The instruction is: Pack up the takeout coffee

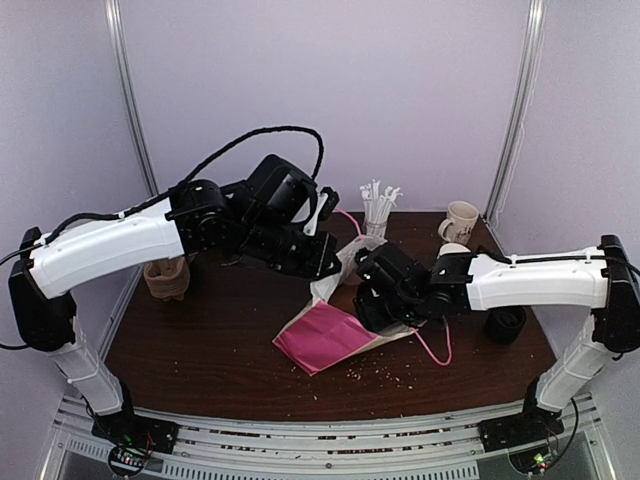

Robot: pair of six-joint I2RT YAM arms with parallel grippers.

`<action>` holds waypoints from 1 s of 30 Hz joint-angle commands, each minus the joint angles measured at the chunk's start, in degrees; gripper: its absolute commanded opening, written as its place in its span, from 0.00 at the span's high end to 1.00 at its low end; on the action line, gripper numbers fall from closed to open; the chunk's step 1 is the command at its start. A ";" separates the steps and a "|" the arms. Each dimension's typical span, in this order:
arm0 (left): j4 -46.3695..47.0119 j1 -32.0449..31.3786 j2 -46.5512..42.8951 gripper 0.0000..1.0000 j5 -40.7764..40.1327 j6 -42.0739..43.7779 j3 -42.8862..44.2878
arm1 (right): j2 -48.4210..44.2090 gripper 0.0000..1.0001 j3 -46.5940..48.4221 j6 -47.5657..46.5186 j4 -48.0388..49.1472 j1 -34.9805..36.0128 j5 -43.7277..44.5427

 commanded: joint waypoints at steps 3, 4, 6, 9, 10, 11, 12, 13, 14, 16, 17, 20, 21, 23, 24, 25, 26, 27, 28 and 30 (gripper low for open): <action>2.54 -0.41 0.10 1.00 0.46 -0.06 -0.05 | 1.61 0.52 1.63 2.99 -0.16 -0.07 3.34; 2.54 -0.41 0.12 1.00 0.38 -0.03 -0.10 | 1.70 0.55 1.78 3.18 -0.15 -0.07 3.27; 2.54 -0.41 0.11 1.00 0.15 0.00 -0.27 | 1.47 0.59 2.02 3.37 -0.25 -0.07 3.07; 2.50 -0.41 0.12 1.00 -0.44 0.07 -0.77 | 0.20 0.65 2.19 3.54 -0.34 -0.05 2.76; 2.53 -0.41 0.07 1.00 -0.63 0.09 -0.99 | -0.40 0.66 2.31 3.50 -0.38 -0.05 2.57; 2.54 -0.41 0.01 1.00 -0.93 0.12 -1.24 | -1.26 0.68 2.37 3.46 -0.42 -0.07 2.37; 2.47 -0.35 0.02 1.00 -1.20 0.10 -1.38 | -1.84 0.69 2.48 3.46 -0.67 -0.03 2.04; 2.47 -0.33 0.09 1.00 -1.57 0.02 -1.57 | -2.56 0.69 2.69 3.46 -0.95 0.02 1.79; 2.31 -0.32 0.14 1.00 -1.97 0.05 -1.78 | -3.26 0.70 2.80 3.42 -1.34 0.04 1.54; 1.92 -0.32 0.43 1.00 -2.90 0.00 -1.89 | -4.57 0.70 3.23 3.41 -2.34 0.19 0.95; 1.59 -0.28 0.49 1.00 -3.43 0.05 -1.83 | -5.21 0.71 3.41 3.46 -2.88 0.25 0.65; 1.07 -0.24 0.87 1.00 -4.25 0.15 -1.81 | -7.36 0.71 3.91 3.73 -4.45 0.41 0.07; 1.04 -0.24 0.91 1.00 -4.38 0.19 -1.81 | -8.22 0.71 3.91 3.90 -4.77 0.45 0.04; 0.96 -0.24 1.00 1.00 -4.63 0.19 -1.95 | -9.84 0.71 3.98 4.21 -5.51 0.56 0.24; 0.88 -0.24 0.97 1.00 -4.72 0.25 -1.90 | -10.74 0.71 3.98 4.29 -5.72 0.55 0.54; 0.87 -0.24 0.98 1.00 -4.73 0.25 -1.94 | -11.43 0.71 4.06 4.36 -6.16 0.55 0.78; 0.87 -0.24 1.07 1.00 -4.71 0.27 -2.02 | -12.13 0.71 4.29 4.37 -6.71 0.55 0.93; 0.87 -0.24 0.97 1.00 -4.74 0.29 -2.13 | -12.78 0.71 4.47 4.31 -7.17 0.55 0.96; 0.87 -0.24 0.98 1.00 -4.76 0.31 -2.28 | -13.43 0.71 4.66 4.23 -7.47 0.59 1.04; 0.87 -0.24 0.98 1.00 -4.83 0.25 -2.49 | -14.67 0.71 5.03 4.21 -8.23 0.57 1.33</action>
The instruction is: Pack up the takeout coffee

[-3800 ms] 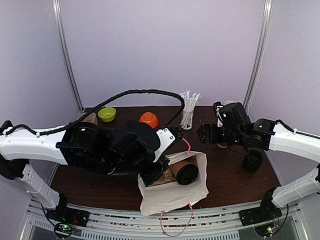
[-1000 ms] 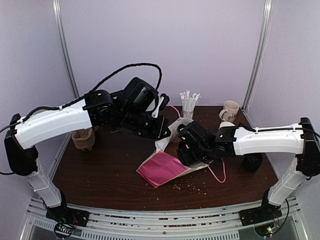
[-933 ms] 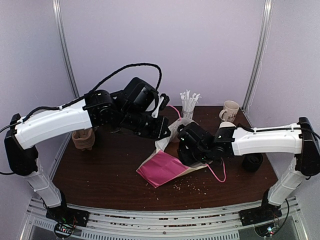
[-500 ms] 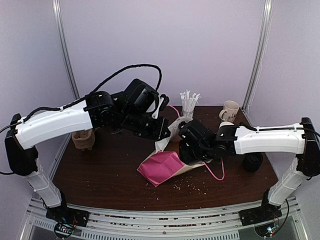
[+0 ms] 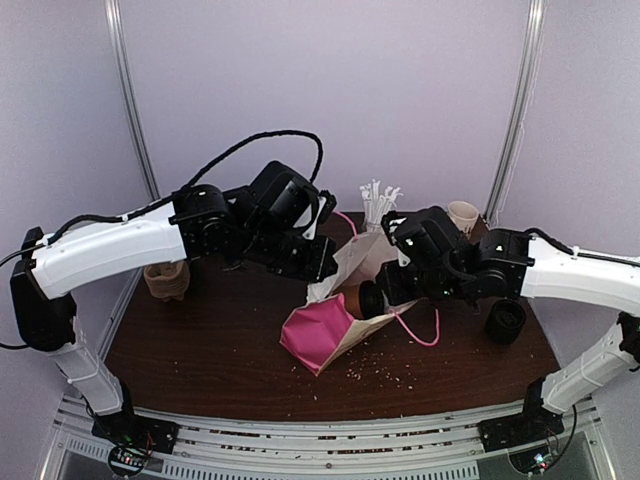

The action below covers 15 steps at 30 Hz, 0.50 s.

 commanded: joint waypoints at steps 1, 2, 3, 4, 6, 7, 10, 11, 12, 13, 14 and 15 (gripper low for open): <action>0.36 -0.13 0.81 1.00 -1.17 0.28 -0.99 | -3.05 0.71 2.16 0.74 -3.73 0.22 1.77; 0.36 -0.13 0.80 1.00 -1.20 0.19 -1.07 | -3.58 0.71 2.26 0.70 -3.88 0.16 1.91; 0.36 -0.13 0.80 1.00 -1.18 0.18 -1.17 | -4.08 0.71 2.32 0.66 -3.90 0.17 1.96; 0.36 -0.13 0.76 1.00 -1.27 0.17 -1.22 | -4.59 0.71 2.26 0.66 -3.81 0.17 2.10; 0.36 -0.13 0.74 1.00 -1.40 0.18 -1.42 | -5.70 0.72 1.91 0.66 -3.27 0.18 2.23; 0.36 -0.13 0.71 1.00 -1.41 0.21 -1.56 | -6.32 0.72 1.70 0.67 -2.91 0.17 2.32; 0.16 -0.13 0.33 1.00 -2.03 0.41 -1.66 | -8.21 0.70 0.81 0.55 -1.29 0.13 2.31; -0.11 -0.13 0.16 1.00 -2.71 0.69 -1.43 | -8.82 0.67 0.52 0.49 -0.99 0.15 2.50; -0.77 -0.20 0.03 1.00 -3.93 1.10 -0.87 | -9.65 0.64 0.14 0.55 -0.19 0.15 2.70; -2.14 -0.21 -0.04 1.00 -5.32 1.69 0.04 | -10.68 0.60 -0.58 0.50 1.11 0.21 2.65; -3.28 -0.21 -0.24 1.00 -7.09 2.35 1.38 | -12.00 0.55 -1.27 0.58 2.64 0.17 2.68; -4.31 -0.26 -0.46 1.00 -8.75 3.10 2.43 | -13.19 0.50 -1.95 0.53 4.09 0.08 2.71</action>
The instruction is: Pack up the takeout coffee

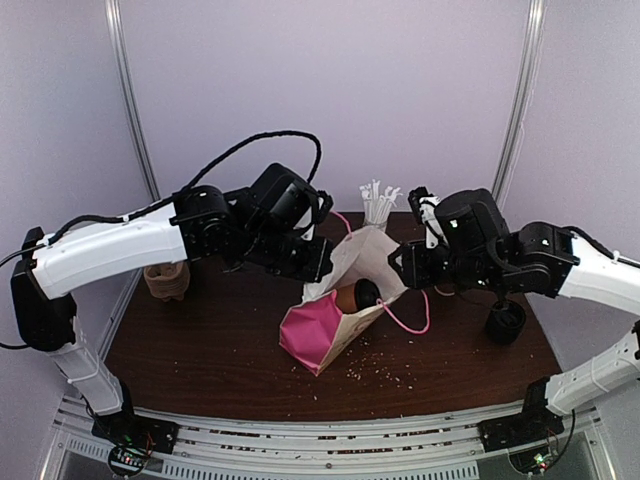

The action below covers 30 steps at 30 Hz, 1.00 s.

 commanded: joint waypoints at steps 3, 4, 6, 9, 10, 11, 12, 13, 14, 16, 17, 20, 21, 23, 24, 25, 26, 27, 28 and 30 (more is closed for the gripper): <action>-6.73 -0.75 -1.10 1.00 -11.42 5.54 5.69 | -7.54 0.39 -3.38 -0.31 8.85 -0.01 -0.08; -7.95 -0.93 -1.21 1.00 -13.16 6.37 6.67 | -7.95 0.36 -3.41 -0.59 9.79 -0.01 -0.87; -9.99 -1.41 -1.14 1.00 -15.73 7.63 8.21 | -8.53 0.35 -3.34 -1.88 11.48 0.01 -2.95; -10.43 -3.10 -1.45 1.00 -18.01 8.32 8.09 | -8.78 0.37 -3.54 -4.45 13.34 0.07 -7.06; -9.92 -3.84 -1.42 1.00 -18.31 8.30 7.45 | -8.66 0.37 -3.72 -5.19 13.83 0.10 -8.50; -8.99 -4.66 -1.43 1.00 -18.46 8.36 6.48 | -8.50 0.38 -3.81 -5.96 14.02 0.07 -10.29; -8.04 -5.36 -1.31 1.00 -18.36 8.18 5.57 | -8.10 0.39 -3.84 -6.45 14.04 0.06 -12.17; -7.09 -6.01 -1.19 1.00 -17.99 7.88 4.60 | -7.74 0.40 -3.93 -6.78 13.92 0.13 -13.59; -6.09 -6.68 -1.06 1.00 -17.85 7.57 3.74 | -7.44 0.41 -4.12 -7.09 13.86 0.21 -14.93; -4.94 -7.91 -0.52 1.00 -17.56 6.69 2.75 | -7.06 0.42 -4.72 -7.48 13.85 0.73 -16.63; -4.61 -8.35 -0.25 1.00 -17.47 6.31 2.59 | -7.00 0.42 -5.01 -7.58 13.74 1.07 -17.32; -4.26 -9.22 0.17 1.00 -17.53 5.37 2.61 | -6.58 0.44 -6.39 -7.79 12.30 1.87 -17.71; -4.11 -9.33 0.27 1.00 -17.47 5.25 2.58 | -6.47 0.45 -7.17 -7.82 12.07 2.26 -17.36; -3.76 -9.49 0.32 1.00 -17.23 4.87 2.53 | -6.23 0.46 -8.92 -7.68 12.08 2.97 -16.02; -3.54 -9.53 0.29 1.00 -17.04 4.68 2.48 | -5.93 0.47 -9.81 -7.63 12.28 3.27 -15.36; -3.18 -9.53 0.33 1.00 -16.69 4.61 2.47 | -5.50 0.47 -10.52 -7.56 12.53 3.65 -14.56; -2.92 -9.53 0.28 1.00 -16.46 4.34 2.46 | -5.08 0.47 -11.24 -7.16 13.09 3.92 -13.80; -2.61 -9.53 0.27 1.00 -16.33 4.00 2.52 | -4.63 0.48 -12.04 -6.72 14.06 4.22 -12.91; -2.39 -9.53 0.34 1.00 -16.22 3.74 2.60 | -4.21 0.48 -12.67 -6.13 15.14 4.58 -12.28; -1.63 -9.51 0.70 1.00 -16.03 2.97 3.04 | -3.06 0.48 -14.34 -5.08 19.18 5.39 -11.06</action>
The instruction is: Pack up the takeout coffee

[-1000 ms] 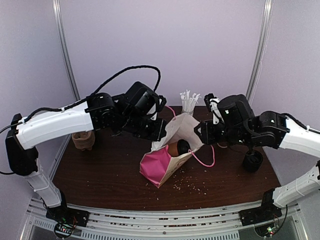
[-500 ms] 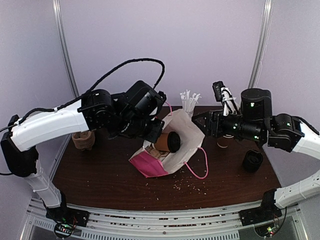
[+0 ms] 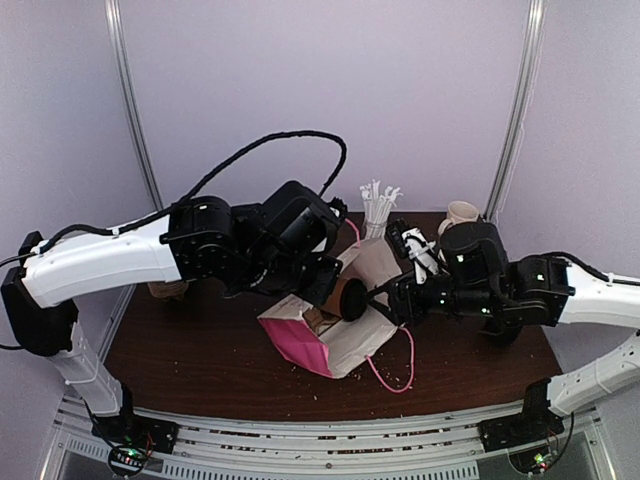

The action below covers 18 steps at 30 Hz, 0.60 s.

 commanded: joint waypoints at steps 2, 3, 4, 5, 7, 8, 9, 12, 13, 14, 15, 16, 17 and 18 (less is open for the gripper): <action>4.57 -0.04 1.79 1.00 0.64 -2.48 1.17 | 3.84 0.50 -3.00 2.88 7.48 1.66 4.53; 4.58 -0.04 2.68 1.00 1.07 -2.60 2.01 | 5.28 0.50 -2.73 3.53 7.73 1.68 5.08; 4.55 -0.04 3.39 1.00 1.40 -2.72 2.68 | 6.44 0.51 -2.22 4.53 7.50 1.73 6.22; 4.55 0.00 4.07 1.00 1.71 -2.86 3.18 | 7.36 0.52 -2.14 5.57 7.92 1.77 7.24; 4.68 -0.04 5.00 1.00 2.10 -2.96 4.03 | 8.61 0.52 -2.26 8.71 9.15 1.69 10.69; 5.01 -0.04 5.28 1.00 2.28 -2.96 4.08 | 9.35 0.51 -2.15 10.76 9.00 1.62 12.22; 5.48 -0.04 5.36 1.00 2.43 -3.00 4.02 | 10.03 0.51 -1.95 12.50 9.00 1.45 13.06; 6.40 -0.04 5.39 1.00 2.18 -3.17 4.08 | 12.40 0.51 -1.52 17.72 8.23 1.42 15.74; 6.70 -0.04 5.33 1.00 2.06 -3.21 4.01 | 13.04 0.51 -1.60 19.47 8.14 1.47 16.61; 6.93 -0.04 5.29 1.00 1.95 -3.34 3.93 | 13.69 0.51 -1.81 21.53 8.50 1.48 17.26; 7.18 -0.04 5.21 1.00 1.90 -3.41 3.86 | 14.02 0.51 -2.21 22.82 9.27 1.41 17.78; 7.43 -0.04 5.17 1.00 1.84 -3.53 3.82 | 14.47 0.51 -2.67 24.04 10.16 1.38 18.01; 7.49 -0.04 5.12 1.00 1.71 -3.74 3.74 | 14.92 0.51 -3.36 25.22 11.08 1.20 18.09; 7.50 0.00 4.99 1.00 1.60 -4.04 3.67 | 15.44 0.51 -3.88 26.30 12.09 1.04 18.09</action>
